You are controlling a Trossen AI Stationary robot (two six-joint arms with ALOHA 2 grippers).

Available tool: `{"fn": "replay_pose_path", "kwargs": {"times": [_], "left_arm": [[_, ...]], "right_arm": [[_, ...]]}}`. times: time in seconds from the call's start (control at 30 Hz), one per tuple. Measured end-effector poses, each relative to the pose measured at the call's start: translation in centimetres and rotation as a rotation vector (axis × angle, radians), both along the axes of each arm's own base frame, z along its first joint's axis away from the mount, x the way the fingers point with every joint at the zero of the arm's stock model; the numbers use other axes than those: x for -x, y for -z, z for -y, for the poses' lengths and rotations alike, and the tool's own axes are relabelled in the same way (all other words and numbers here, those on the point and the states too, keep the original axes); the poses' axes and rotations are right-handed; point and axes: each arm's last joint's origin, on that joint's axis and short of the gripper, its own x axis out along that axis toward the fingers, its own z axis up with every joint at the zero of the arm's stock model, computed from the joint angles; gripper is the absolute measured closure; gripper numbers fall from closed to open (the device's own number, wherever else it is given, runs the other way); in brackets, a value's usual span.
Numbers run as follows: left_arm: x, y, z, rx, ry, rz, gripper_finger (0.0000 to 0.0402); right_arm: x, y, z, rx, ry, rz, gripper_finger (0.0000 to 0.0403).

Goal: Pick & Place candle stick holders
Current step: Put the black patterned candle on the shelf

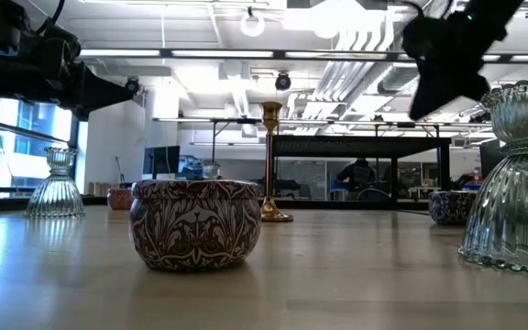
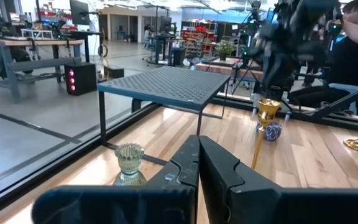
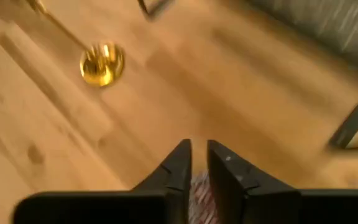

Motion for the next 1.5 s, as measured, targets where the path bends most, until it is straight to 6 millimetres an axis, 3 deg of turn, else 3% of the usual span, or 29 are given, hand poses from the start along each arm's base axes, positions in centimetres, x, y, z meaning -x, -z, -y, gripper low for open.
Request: {"fn": "replay_pose_path", "kwargs": {"times": [0.17, 0.43, 0.63, 1.0, 1.23, 1.5], "left_arm": [[0.0, -0.1, 0.0, -0.010, -0.002, 0.008, 0.0401], [0.0, -0.1, 0.0, -0.025, -0.006, 0.004, 0.0401], [0.0, 0.0, 0.0, -0.021, 0.006, -0.005, 0.0401], [0.0, -0.1, 0.0, -0.032, 0.003, 0.001, 0.0401], [0.0, -0.1, 0.0, -0.032, 0.003, 0.001, 0.0401], [0.0, -0.1, 0.0, -0.032, 0.003, 0.001, 0.0401]], "right_arm": [[0.6, 2.4, -1.5, -0.138, 0.045, -0.063, 0.0265], [0.1, 4.6, -2.6, -0.173, 0.110, -0.157, 0.0097], [-0.9, 6.6, -2.7, -0.132, 0.101, -0.271, 0.0029], [-2.6, 9.1, -2.6, -0.062, 0.092, -0.334, 0.0029], [-2.9, 10.4, -2.4, -0.071, 0.094, -0.396, 0.0068], [-3.1, 10.2, -2.6, -0.118, 0.078, -0.372, 0.0112]]}}
